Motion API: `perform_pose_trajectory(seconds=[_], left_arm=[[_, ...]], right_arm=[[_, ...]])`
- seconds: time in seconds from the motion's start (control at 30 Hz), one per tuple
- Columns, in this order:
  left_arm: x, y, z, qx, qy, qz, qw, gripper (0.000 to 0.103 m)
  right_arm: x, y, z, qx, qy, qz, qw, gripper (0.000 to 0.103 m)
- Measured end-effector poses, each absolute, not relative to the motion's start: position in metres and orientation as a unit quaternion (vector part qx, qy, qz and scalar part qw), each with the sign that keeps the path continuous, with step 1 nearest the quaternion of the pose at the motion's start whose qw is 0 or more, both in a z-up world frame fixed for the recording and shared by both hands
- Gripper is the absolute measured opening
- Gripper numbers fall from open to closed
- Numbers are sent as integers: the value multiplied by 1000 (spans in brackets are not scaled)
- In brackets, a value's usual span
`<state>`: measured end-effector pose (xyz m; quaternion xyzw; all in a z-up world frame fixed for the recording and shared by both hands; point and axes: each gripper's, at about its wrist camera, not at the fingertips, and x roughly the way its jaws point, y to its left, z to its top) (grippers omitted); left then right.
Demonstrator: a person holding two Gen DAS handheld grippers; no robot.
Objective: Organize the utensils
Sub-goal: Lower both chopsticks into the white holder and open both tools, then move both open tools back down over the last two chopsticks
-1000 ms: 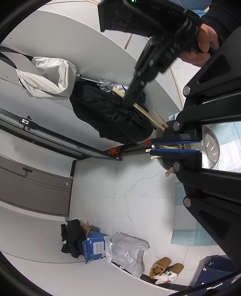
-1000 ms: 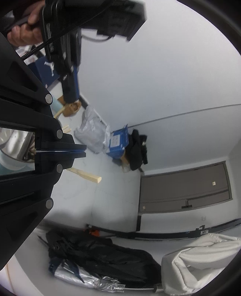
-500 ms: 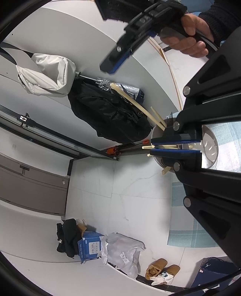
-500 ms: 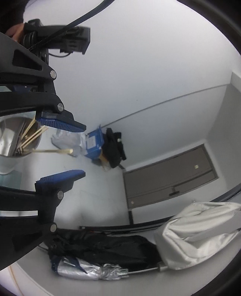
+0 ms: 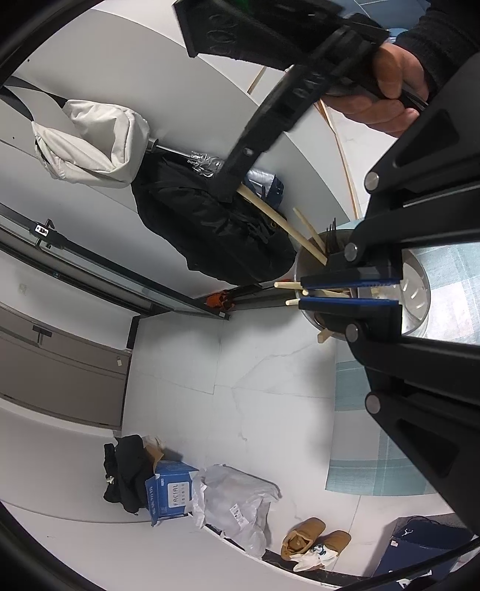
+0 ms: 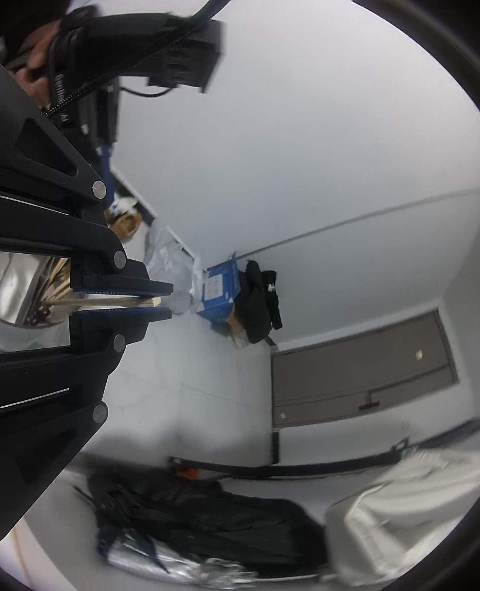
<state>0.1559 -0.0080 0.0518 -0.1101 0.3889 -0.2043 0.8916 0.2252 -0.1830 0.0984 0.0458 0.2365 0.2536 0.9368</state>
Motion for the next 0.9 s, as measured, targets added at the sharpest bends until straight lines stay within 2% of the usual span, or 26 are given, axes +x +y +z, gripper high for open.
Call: perform_pose_trajectory(seconds=[0.3, 0.53, 0.6, 0.67, 0.73, 0.8, 0.83, 0.87, 0.9], left_arm=[[146, 5, 57, -131, 382, -197, 893, 1], [132, 15, 66, -144, 378, -176, 898, 1], [126, 18, 70, -144, 373, -166, 901, 1], [120, 21, 71, -142, 374, -155, 903, 3], [115, 23, 71, -143, 377, -142, 904, 10], [108, 27, 69, -148, 377, -126, 906, 23], [104, 29, 68, -150, 375, -122, 907, 26], [99, 31, 67, -151, 372, -118, 908, 36], [92, 34, 66, -151, 367, -107, 912, 49]], right_arm=[[209, -159, 81, -25, 246, 249, 937, 5], [207, -143, 55, -72, 291, 231, 925, 4], [203, -148, 53, -60, 294, 219, 929, 4], [197, -157, 56, -32, 288, 213, 933, 8], [189, -165, 63, 1, 286, 218, 933, 11], [178, -171, 69, 21, 282, 218, 934, 27], [172, -173, 71, 28, 277, 217, 935, 41], [164, -175, 74, 34, 271, 216, 937, 48], [156, -176, 76, 39, 267, 215, 939, 48]])
